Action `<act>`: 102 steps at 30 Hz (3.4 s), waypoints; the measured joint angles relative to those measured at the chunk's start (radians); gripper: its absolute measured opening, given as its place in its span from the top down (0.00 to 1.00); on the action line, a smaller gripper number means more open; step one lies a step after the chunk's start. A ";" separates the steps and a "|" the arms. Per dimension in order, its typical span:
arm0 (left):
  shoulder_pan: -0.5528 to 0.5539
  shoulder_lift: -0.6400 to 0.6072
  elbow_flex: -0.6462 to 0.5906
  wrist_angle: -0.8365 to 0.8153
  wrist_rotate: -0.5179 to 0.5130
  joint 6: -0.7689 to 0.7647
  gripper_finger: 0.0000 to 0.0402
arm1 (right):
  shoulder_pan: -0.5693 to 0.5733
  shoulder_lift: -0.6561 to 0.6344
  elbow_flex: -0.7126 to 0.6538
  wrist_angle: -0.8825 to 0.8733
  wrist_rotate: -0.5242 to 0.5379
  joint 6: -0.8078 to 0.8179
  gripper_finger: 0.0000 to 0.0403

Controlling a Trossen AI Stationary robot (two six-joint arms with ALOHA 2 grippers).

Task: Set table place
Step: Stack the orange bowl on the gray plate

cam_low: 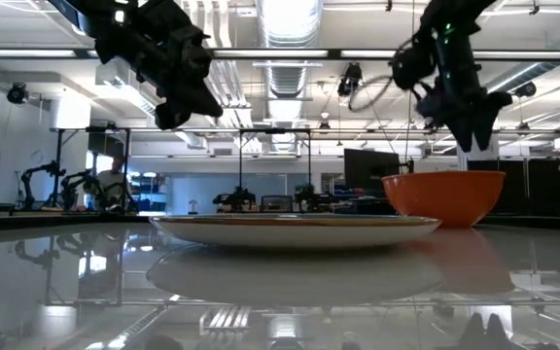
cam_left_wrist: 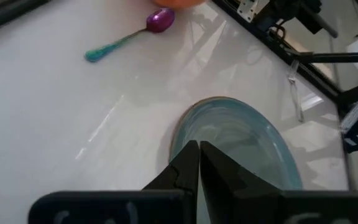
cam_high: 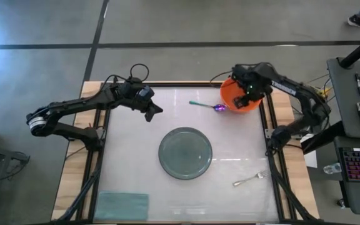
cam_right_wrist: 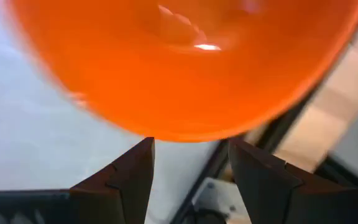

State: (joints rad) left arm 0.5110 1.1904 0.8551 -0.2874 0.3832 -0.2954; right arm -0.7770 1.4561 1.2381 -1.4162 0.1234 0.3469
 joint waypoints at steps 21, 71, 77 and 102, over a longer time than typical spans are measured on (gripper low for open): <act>0.000 0.000 -0.001 0.000 -0.026 0.039 1.00 | 0.327 -0.003 -0.127 0.281 0.117 -0.086 0.50; -0.180 -0.100 -0.014 -0.150 -0.134 -0.210 1.00 | 0.902 0.181 0.195 0.146 0.088 -0.533 0.97; -0.388 -0.253 -0.065 -0.149 -0.378 -0.420 1.00 | 1.039 0.183 0.178 0.184 0.083 -0.583 0.97; -0.954 -0.440 -0.179 -0.148 -0.739 -0.667 1.00 | 1.167 0.607 0.642 0.189 0.029 -0.301 0.97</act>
State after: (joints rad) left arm -0.4435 0.7507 0.6762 -0.4357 -0.3553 -0.9627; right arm 0.3895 2.0631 1.8797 -1.2274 0.1526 0.0460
